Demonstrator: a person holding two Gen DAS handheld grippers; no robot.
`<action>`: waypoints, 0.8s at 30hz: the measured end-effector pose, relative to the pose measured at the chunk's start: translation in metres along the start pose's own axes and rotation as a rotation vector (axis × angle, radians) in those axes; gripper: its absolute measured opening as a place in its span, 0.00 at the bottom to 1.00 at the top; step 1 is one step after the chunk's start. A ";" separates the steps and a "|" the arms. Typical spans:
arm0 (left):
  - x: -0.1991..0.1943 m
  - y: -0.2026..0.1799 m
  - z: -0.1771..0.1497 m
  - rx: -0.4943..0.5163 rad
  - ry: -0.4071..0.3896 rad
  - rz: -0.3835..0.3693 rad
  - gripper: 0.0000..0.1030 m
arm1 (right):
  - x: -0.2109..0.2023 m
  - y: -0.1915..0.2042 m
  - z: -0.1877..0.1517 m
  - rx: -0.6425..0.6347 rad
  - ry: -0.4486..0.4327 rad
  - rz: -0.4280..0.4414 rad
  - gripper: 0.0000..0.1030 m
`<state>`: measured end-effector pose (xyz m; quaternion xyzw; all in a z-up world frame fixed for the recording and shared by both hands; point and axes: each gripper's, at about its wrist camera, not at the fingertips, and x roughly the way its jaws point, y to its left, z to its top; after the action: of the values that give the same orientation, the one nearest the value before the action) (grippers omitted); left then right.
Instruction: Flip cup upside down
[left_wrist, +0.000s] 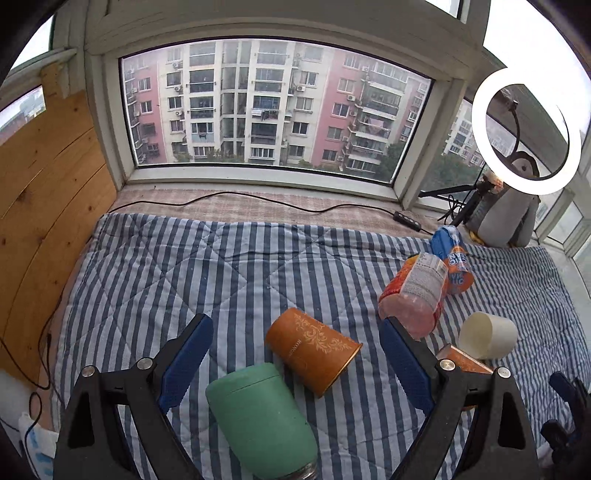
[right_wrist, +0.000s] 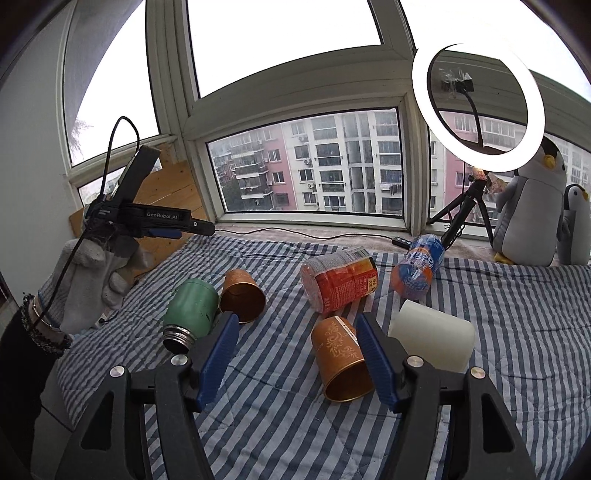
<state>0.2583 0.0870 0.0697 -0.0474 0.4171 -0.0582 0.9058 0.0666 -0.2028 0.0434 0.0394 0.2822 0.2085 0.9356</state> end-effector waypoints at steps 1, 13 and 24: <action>-0.012 -0.002 -0.009 -0.005 -0.018 -0.010 0.91 | -0.003 0.005 -0.004 -0.005 -0.009 0.005 0.61; -0.214 -0.035 -0.111 0.039 -0.198 -0.047 0.99 | -0.095 0.060 -0.016 -0.038 -0.117 -0.009 0.69; -0.111 -0.017 -0.069 -0.038 -0.002 0.052 0.99 | -0.107 0.056 -0.039 -0.038 -0.149 -0.030 0.69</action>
<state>0.1325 0.0841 0.1106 -0.0538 0.4183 -0.0265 0.9063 -0.0561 -0.1977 0.0758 0.0330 0.2083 0.1962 0.9576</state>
